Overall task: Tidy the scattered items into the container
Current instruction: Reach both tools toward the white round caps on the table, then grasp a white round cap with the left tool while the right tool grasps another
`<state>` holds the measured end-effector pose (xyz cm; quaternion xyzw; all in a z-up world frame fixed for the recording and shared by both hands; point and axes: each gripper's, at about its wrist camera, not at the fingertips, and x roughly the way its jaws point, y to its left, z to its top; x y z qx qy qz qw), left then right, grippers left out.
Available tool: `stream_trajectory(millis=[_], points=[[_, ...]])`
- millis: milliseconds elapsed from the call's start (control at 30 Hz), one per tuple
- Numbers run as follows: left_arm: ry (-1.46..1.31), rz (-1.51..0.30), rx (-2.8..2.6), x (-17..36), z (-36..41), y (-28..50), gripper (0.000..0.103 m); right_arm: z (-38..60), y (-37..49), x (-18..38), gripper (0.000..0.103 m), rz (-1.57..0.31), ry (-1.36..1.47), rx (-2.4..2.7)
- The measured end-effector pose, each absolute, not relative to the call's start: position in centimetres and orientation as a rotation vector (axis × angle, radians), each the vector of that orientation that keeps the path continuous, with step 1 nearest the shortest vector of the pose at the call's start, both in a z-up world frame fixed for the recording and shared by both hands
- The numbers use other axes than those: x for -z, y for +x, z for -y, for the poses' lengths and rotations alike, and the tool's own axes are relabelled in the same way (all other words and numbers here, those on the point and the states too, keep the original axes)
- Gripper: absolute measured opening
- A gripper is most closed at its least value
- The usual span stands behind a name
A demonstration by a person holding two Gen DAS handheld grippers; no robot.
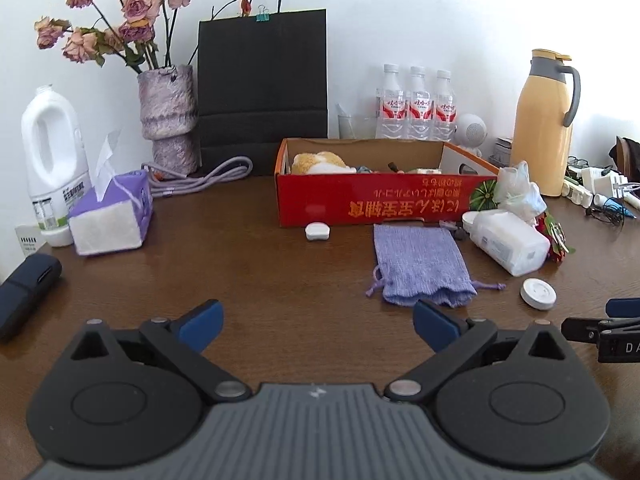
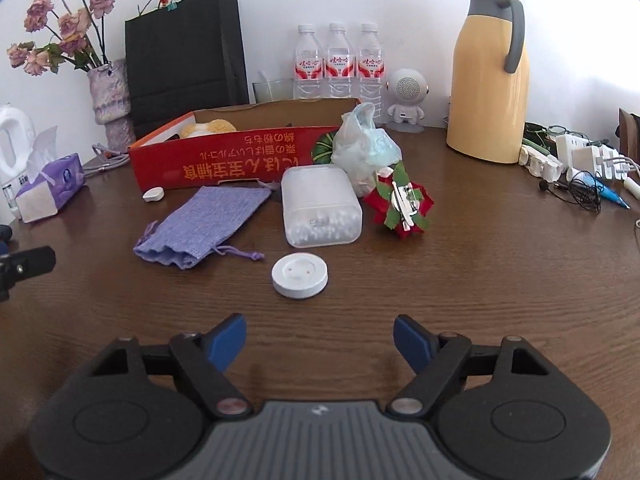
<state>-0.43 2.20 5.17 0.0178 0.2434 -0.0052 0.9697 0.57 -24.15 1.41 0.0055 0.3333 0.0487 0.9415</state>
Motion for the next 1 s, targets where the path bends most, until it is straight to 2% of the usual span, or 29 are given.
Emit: stream_trajectory(millis=[100,167,233,267,400,500,533,567,600,800,1000], points=[[0.006,-0.463,0.031,-5.6,-2.9,3.4,0.099,23.5,3.0,-1.3,0.068,-0.681,-0.011,-0.105],[0.005,-0.485,0.065,-5.5,-3.1,6.4,0.076,22.7,4.3,-1.2,0.060,-0.684,-0.036,-0.128],[0.010,-0.532,0.098,-5.1,-3.1,9.4,0.067,22.1,5.0,-1.1,0.047,-0.688,-0.055,-0.132],[0.004,-0.561,0.109,-4.7,-3.1,10.8,0.064,21.9,5.2,-1.0,0.045,-0.690,-0.058,-0.131],[0.000,-0.628,0.125,-3.1,-3.1,15.1,0.064,22.2,5.7,-0.8,0.038,-0.704,-0.044,-0.137],[0.039,-0.650,0.120,-2.0,-2.9,17.4,0.061,22.3,5.7,-0.7,0.038,-0.701,-0.044,-0.143],[0.034,-0.663,0.121,-1.8,-3.1,18.0,0.053,22.2,5.7,-0.7,0.038,-0.698,-0.050,-0.145],[0.027,-0.683,0.117,-1.5,-3.2,18.6,0.033,22.2,5.7,-0.6,0.038,-0.695,-0.054,-0.148],[0.020,-0.697,0.114,-1.3,-3.3,19.0,0.029,22.1,5.8,-0.6,0.038,-0.694,-0.054,-0.153],[0.018,-0.662,0.099,-1.5,-3.4,17.9,0.028,21.9,5.9,-0.7,0.038,-0.688,-0.057,-0.163],[-0.034,-0.536,0.103,-4.9,-3.0,11.7,0.028,21.9,4.5,-2.1,0.038,-0.636,-0.039,-0.178]])
